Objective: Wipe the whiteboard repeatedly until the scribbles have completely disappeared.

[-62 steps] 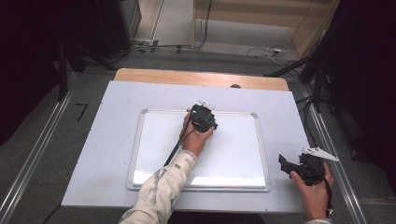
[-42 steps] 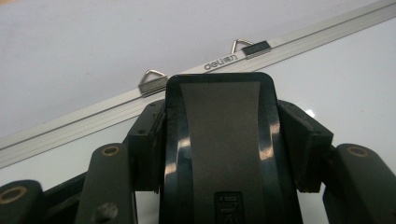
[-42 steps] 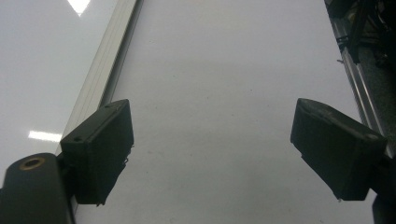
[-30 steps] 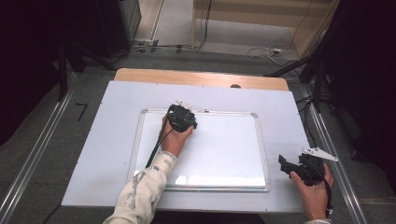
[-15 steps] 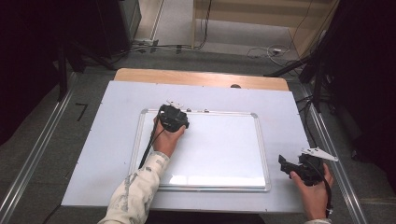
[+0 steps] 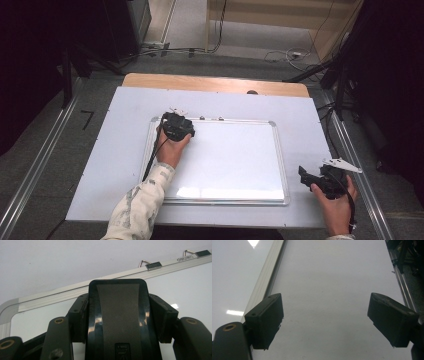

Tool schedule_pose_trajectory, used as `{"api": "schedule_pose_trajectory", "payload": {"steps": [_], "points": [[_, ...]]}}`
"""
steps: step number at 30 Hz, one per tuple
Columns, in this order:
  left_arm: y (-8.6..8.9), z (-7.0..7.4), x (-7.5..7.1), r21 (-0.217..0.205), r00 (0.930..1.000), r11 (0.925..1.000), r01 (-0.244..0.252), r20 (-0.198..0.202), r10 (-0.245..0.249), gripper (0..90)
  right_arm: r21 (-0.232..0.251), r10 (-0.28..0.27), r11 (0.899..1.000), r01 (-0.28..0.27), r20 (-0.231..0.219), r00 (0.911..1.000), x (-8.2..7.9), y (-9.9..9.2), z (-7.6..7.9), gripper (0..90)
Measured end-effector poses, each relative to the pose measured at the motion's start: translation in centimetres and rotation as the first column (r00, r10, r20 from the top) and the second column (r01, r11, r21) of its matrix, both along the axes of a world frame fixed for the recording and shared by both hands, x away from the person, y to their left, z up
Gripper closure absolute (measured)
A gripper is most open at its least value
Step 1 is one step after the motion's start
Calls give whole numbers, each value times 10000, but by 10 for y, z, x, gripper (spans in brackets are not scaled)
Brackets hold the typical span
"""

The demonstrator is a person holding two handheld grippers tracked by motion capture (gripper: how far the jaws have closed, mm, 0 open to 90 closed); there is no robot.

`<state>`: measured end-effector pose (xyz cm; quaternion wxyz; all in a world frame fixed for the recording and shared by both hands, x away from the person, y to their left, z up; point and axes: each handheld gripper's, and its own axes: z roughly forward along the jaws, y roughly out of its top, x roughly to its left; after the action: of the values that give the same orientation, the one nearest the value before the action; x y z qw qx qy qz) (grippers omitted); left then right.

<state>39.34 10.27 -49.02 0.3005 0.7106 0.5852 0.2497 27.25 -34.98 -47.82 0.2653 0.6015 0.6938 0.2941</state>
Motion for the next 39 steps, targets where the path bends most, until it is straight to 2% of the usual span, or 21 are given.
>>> {"api": "schedule_pose_trajectory", "payload": {"steps": [3, 5, 8, 12, 18, 29, 32, 39], "points": [[3, 2, -2, 92, 9999, 9999, -105, -81, 105, 409, 57, 19, 10000, -20, 94, 10000, 0, -1, 1, 120], [5, 5, -4, -56, 9999, 9999, -144, 68, 144, 409, 57, 11, 10000, -12, 69, 10000, 1, 0, 2, 120], [6, 21, -8, -287, 9984, 9996, -88, 560, 104, 409, 23, 51, 10000, -51, 44, 10000, 3, 2, 1, 120], [11, 35, -14, -314, 9980, 9994, -120, 614, 139, 409, -5, 120, 9999, -120, 48, 9999, 4, 5, 1, 120], [23, 34, -23, -575, 9984, 9975, -407, 358, 428, 409, 12, 114, 9999, -114, 38, 9999, 4, 4, 1, 120], [35, 32, -38, -1036, 9966, 9923, -678, 396, 722, 408, -22, 127, 9999, -127, 32, 9999, 5, 6, 1, 120], [36, 33, -42, -1019, 9956, 9920, -752, 483, 804, 408, -21, 124, 9999, -124, 32, 9999, 5, 6, 1, 120], [38, 33, -47, -1062, 9958, 9914, -769, 407, 816, 407, -38, 145, 9999, -145, 50, 9999, 5, 6, 1, 120]]}}
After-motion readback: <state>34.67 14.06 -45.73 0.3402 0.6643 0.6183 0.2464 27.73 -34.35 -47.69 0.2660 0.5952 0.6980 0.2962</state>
